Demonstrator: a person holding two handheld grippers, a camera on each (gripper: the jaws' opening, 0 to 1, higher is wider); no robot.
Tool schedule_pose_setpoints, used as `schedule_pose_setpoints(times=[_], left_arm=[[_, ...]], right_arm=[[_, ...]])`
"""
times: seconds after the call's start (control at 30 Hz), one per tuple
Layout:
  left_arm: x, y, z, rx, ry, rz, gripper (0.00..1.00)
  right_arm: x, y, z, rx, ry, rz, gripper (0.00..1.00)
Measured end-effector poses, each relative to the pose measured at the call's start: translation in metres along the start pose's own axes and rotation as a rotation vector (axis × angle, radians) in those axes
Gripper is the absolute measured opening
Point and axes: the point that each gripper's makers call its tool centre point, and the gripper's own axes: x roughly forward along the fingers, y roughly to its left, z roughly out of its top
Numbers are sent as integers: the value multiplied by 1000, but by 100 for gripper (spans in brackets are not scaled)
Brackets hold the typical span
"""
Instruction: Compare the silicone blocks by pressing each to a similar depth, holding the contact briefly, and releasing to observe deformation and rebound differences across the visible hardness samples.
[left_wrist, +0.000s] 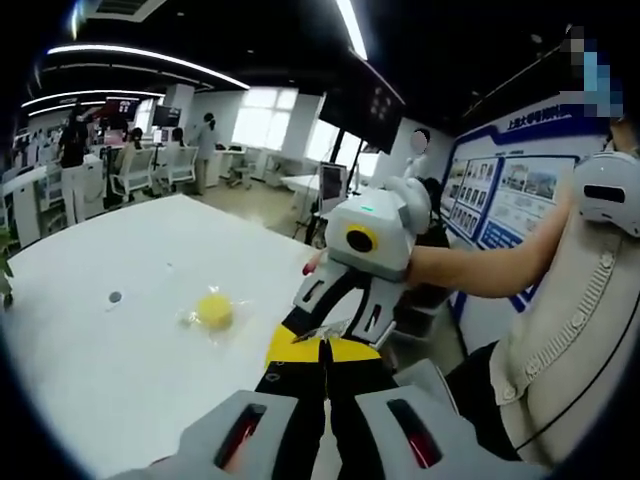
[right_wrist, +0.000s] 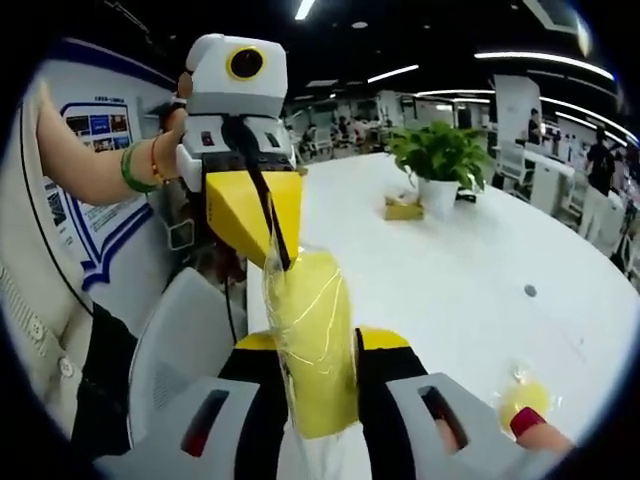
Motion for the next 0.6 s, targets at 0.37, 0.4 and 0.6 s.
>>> schedule_pose_setpoints(times=[0.37, 0.4, 0.6], left_arm=[[-1, 0, -2, -8, 0, -2, 0], [-1, 0, -2, -9, 1, -1, 0], [-1, 0, -4, -14, 5, 1, 0]], right_arm=[[1, -2, -1, 9, 3, -8, 28], [1, -2, -2, 8, 6, -9, 28], [2, -3, -5, 11, 6, -15, 30]])
